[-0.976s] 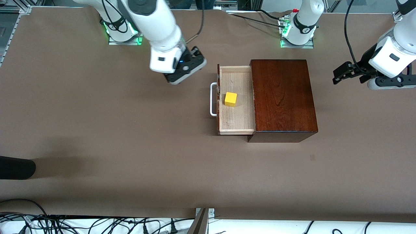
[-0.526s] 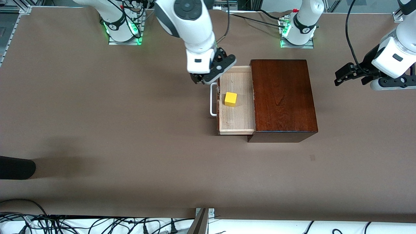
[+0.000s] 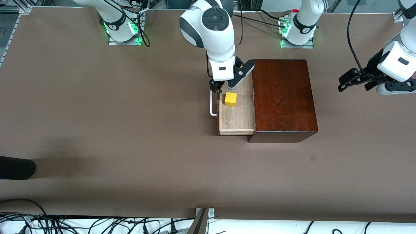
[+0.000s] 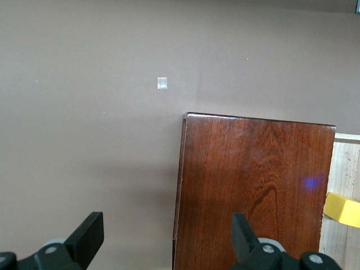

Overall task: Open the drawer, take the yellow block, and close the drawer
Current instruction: 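Lower the right gripper into the drawer over the yellow cube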

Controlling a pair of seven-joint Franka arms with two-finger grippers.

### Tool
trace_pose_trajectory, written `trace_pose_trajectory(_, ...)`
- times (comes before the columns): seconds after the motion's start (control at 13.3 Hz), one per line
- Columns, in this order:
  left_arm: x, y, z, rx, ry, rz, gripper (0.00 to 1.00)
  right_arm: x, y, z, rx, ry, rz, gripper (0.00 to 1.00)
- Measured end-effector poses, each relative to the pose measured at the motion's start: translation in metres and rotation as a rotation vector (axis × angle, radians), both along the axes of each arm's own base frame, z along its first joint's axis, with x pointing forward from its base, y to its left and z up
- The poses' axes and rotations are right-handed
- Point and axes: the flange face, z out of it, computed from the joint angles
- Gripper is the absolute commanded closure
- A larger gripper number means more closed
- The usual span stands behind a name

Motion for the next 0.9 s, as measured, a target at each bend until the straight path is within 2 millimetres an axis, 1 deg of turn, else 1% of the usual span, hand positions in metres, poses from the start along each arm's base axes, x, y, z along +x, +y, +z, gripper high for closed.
trace_pose_trajectory(0.23,0.0,0.003,0.0,0.017,-0.002,0.002,0.0,0.002,0.004,-0.012,-0.002,-0.022,0.095,0.0)
trace_pose_trajectory(0.45,0.001,0.01,0.0,0.088,-0.007,-0.006,0.0,0.006,0.007,-0.025,-0.011,-0.049,0.168,0.0)
trace_pose_trajectory(0.68,0.003,0.009,-0.003,0.103,-0.003,-0.011,0.0,0.008,0.011,-0.048,-0.039,-0.075,0.203,0.0)
trace_pose_trajectory(0.9,0.004,0.009,-0.001,0.102,-0.009,-0.009,0.0,0.003,0.021,-0.069,-0.042,-0.088,0.222,0.0)
